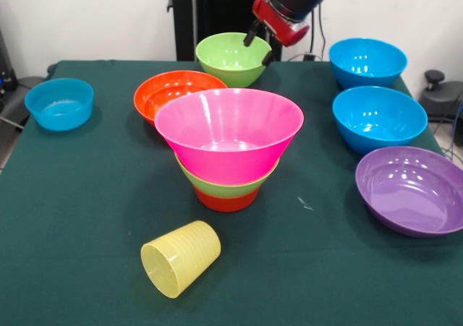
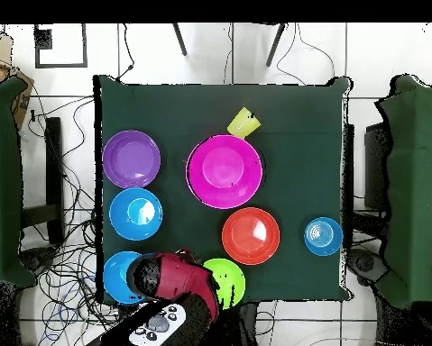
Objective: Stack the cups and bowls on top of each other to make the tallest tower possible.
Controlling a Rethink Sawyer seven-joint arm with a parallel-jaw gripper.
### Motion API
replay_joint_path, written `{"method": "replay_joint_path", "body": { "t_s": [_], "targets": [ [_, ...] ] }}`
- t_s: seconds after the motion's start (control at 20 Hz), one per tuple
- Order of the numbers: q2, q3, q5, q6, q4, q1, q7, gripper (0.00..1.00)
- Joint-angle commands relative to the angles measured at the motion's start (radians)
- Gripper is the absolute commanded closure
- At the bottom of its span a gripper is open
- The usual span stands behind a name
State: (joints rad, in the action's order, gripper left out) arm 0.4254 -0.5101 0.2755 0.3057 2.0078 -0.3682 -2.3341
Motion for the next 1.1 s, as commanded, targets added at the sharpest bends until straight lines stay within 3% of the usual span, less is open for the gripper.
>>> {"method": "replay_joint_path", "body": {
  "t_s": [0.05,0.35,0.65,1.1],
  "targets": [
    [-0.053,0.145,0.058,-0.058,0.048,0.036,-0.206,0.00],
    [-0.058,0.186,0.059,-0.107,0.060,0.061,-0.193,0.00],
    [-0.017,0.274,0.039,-0.183,0.101,0.130,-0.169,0.00],
    [-0.009,0.287,0.037,-0.192,0.102,0.129,-0.175,0.00]
  ]
}}
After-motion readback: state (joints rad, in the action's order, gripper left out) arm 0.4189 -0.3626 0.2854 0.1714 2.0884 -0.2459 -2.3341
